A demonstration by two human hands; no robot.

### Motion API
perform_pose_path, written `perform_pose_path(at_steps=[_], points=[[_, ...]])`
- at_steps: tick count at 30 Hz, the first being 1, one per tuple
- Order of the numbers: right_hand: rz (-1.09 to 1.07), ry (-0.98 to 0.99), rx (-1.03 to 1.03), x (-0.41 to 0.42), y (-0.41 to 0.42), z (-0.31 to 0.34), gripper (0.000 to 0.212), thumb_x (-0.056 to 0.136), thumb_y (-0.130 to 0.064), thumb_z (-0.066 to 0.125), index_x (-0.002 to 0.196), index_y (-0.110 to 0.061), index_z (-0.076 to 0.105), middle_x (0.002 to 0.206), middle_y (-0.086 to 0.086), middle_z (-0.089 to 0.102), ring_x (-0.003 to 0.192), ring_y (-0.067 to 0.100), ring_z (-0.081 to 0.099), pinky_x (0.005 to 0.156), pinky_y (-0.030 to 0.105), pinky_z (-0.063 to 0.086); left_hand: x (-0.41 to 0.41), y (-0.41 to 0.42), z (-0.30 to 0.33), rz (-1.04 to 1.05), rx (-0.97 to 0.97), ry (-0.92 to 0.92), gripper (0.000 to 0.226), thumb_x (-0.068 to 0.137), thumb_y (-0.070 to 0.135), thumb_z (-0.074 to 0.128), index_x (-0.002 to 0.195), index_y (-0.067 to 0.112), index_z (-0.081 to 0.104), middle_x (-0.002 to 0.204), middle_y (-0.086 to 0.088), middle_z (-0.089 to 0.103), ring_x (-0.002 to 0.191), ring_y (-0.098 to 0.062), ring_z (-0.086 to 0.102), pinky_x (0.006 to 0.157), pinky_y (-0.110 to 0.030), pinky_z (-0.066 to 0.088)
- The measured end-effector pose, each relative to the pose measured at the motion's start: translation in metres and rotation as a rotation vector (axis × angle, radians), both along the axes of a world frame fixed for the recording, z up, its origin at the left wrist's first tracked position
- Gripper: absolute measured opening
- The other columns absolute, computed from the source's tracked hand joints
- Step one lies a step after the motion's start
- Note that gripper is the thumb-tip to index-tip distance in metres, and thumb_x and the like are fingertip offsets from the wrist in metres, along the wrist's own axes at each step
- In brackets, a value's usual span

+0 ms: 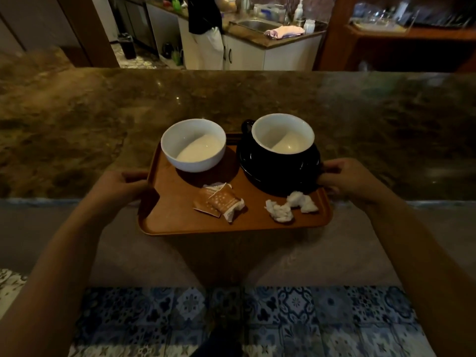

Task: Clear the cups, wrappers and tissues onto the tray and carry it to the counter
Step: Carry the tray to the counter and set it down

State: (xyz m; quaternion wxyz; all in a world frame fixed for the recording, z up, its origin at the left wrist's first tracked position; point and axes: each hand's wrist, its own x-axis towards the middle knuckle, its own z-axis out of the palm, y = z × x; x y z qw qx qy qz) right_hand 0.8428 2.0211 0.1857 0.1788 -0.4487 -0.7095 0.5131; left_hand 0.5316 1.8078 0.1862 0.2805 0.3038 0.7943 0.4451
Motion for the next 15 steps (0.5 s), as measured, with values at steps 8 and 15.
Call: perform_pose_path(at_steps=[8,15], points=[[-0.044,-0.073,0.005,-0.063,0.074,0.009,0.021,0.086,0.001,0.056,0.107,0.001,0.061,0.084,0.009,0.064,0.069,0.011,0.059,0.049,0.008,0.05,-0.071,0.09,0.01,-0.052,-0.003,-0.036,0.023,0.083,0.0,0.055,0.091,0.019,0.066,0.057,0.01,0.07,0.062,-0.006,0.066,0.06,-0.02,0.05],[-0.106,-0.051,-0.106,-0.097,0.135,-0.001,0.02,0.086,0.007,0.053,0.103,-0.002,0.059,0.087,0.013,0.062,0.051,0.003,0.065,0.047,0.012,0.054,-0.11,0.159,0.001,-0.061,-0.044,-0.042,0.021,0.083,0.004,0.057,0.097,0.017,0.067,0.062,0.009,0.071,0.063,-0.005,0.066,0.058,-0.017,0.05]])
